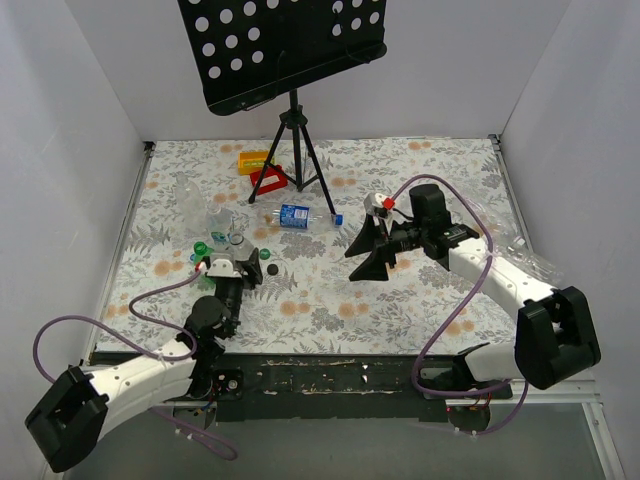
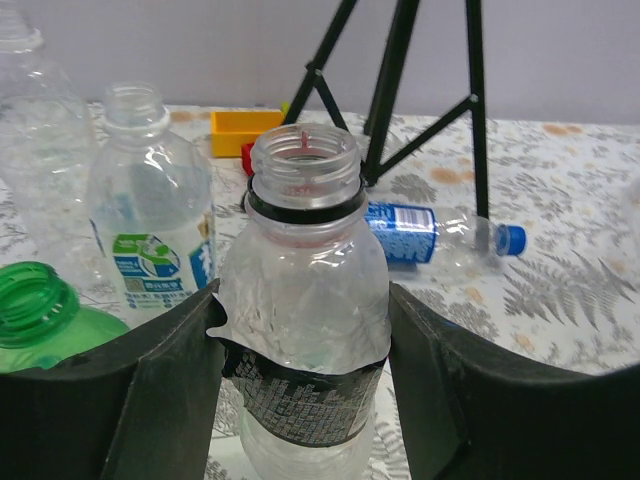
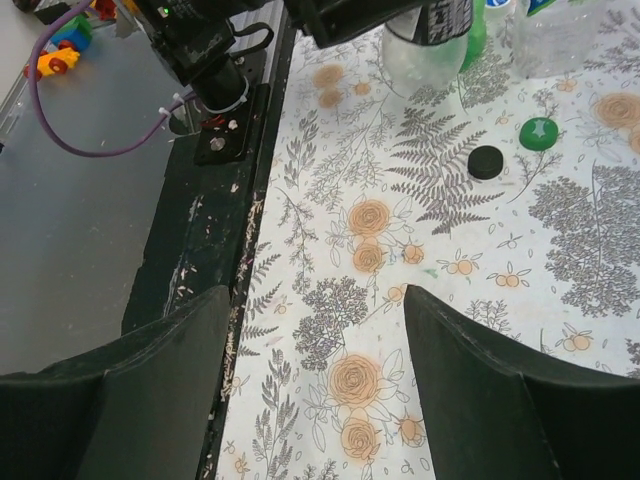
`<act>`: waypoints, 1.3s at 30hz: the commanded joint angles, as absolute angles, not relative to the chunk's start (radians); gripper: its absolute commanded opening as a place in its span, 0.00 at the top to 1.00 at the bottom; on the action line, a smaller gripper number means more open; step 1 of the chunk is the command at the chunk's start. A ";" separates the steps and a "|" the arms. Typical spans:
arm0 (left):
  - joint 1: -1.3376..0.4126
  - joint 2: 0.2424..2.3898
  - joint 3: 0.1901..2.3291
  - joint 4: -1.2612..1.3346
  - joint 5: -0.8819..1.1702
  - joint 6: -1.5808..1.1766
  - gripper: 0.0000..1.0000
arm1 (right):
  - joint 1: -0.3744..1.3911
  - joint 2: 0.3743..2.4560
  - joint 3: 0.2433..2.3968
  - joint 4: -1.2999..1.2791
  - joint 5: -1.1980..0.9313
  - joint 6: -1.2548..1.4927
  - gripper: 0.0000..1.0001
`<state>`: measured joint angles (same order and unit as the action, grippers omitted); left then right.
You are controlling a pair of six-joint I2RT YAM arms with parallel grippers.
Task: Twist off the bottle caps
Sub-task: Place the plastic bottle at the center of the board.
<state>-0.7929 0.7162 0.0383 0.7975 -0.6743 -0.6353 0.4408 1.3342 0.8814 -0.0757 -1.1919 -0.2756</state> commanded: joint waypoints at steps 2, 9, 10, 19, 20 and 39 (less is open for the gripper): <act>-0.727 0.863 -0.003 0.999 -0.698 -0.597 0.86 | 0.440 1.359 0.874 -0.040 -1.250 -0.316 0.22; -0.675 0.977 0.061 0.953 -0.689 -0.604 0.84 | 0.426 1.359 0.867 -0.044 -1.275 -0.324 0.22; -0.666 0.992 0.058 0.963 -0.687 -0.601 0.84 | 0.425 1.359 0.867 -0.044 -1.278 -0.325 0.22; -0.617 1.204 0.034 1.086 -0.591 -0.600 0.80 | 0.410 1.344 0.858 -0.048 -1.308 -0.324 0.22; -0.609 1.216 0.035 1.101 -0.591 -0.592 0.79 | 0.408 1.341 0.856 -0.048 -1.308 -0.324 0.22; -0.534 1.190 0.032 1.088 -0.522 -0.643 0.34 | 0.382 1.325 0.848 -0.051 -1.347 -0.325 0.22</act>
